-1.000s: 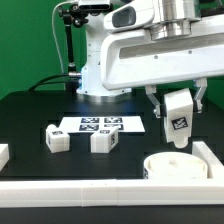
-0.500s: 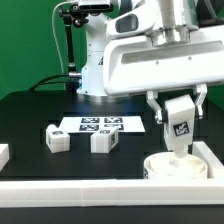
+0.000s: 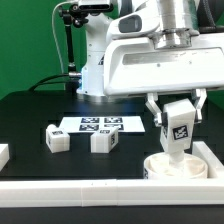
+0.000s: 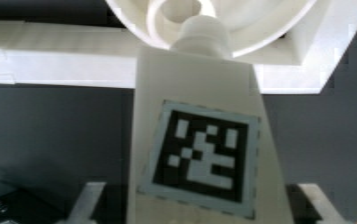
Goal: Assemble stool
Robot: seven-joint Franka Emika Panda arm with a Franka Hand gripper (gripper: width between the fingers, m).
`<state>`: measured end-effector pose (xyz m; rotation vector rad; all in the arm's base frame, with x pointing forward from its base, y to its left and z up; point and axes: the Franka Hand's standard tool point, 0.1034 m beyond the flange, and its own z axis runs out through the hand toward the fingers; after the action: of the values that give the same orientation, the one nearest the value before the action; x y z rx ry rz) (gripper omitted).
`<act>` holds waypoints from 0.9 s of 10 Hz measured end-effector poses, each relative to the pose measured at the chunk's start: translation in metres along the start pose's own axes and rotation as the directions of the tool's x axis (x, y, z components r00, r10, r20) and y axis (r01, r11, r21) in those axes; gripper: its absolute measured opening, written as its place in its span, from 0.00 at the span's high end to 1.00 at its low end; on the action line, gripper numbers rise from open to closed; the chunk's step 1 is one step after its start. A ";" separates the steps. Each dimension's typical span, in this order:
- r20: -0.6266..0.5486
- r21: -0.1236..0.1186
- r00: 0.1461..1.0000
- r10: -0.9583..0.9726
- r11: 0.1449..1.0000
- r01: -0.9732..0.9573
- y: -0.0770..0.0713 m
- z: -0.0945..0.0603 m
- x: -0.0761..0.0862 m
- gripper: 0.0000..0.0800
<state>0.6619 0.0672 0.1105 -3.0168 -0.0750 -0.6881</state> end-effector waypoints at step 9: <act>-0.159 -0.061 0.972 -0.175 0.984 0.167 -0.013 0.007 0.006 0.59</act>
Offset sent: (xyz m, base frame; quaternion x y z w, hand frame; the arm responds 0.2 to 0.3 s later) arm 0.0080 -0.0202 0.0058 -0.1318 0.0868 -0.1599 0.9744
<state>0.6697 0.0804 0.1075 -3.0086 -0.3200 -0.9634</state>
